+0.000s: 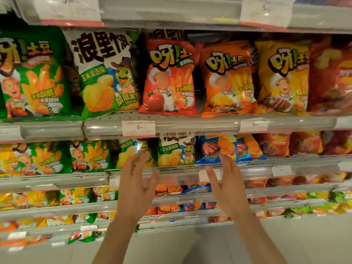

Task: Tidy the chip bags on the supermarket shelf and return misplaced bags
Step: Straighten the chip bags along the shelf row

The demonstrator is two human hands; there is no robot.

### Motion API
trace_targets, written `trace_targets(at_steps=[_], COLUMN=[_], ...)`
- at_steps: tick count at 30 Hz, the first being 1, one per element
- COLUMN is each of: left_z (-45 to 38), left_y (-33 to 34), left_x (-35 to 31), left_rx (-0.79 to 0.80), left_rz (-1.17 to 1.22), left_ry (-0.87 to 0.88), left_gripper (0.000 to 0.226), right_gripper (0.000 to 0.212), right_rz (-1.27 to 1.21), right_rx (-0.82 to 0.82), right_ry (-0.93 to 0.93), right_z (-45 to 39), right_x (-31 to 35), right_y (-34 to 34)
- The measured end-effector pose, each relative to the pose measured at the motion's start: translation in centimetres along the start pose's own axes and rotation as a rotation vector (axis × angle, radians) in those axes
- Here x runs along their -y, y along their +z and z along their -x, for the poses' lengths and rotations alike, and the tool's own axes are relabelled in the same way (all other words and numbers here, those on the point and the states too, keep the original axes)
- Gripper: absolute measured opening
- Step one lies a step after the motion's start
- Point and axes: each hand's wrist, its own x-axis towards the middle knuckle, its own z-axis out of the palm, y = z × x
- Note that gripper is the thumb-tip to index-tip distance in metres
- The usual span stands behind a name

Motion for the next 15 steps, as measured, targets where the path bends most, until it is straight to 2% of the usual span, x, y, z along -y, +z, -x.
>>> trace_targets(at_steps=[8, 15], left_z=[1.9, 0.3], left_y=[10.4, 14.5], left_x=[-10.5, -17.5], left_rx=[0.017, 0.02], left_rz=[-0.003, -0.043], left_ry=[-0.145, -0.097], left_gripper=[0.048, 0.05], right_gripper=[0.074, 0.065], right_rz=[-0.066, -0.09], right_rx=[0.073, 0.025], right_ry=[0.061, 0.073], right_z=[-2.4, -4.8], right_x=[-12.7, -19.3], right_y=[-7.8, -13.2])
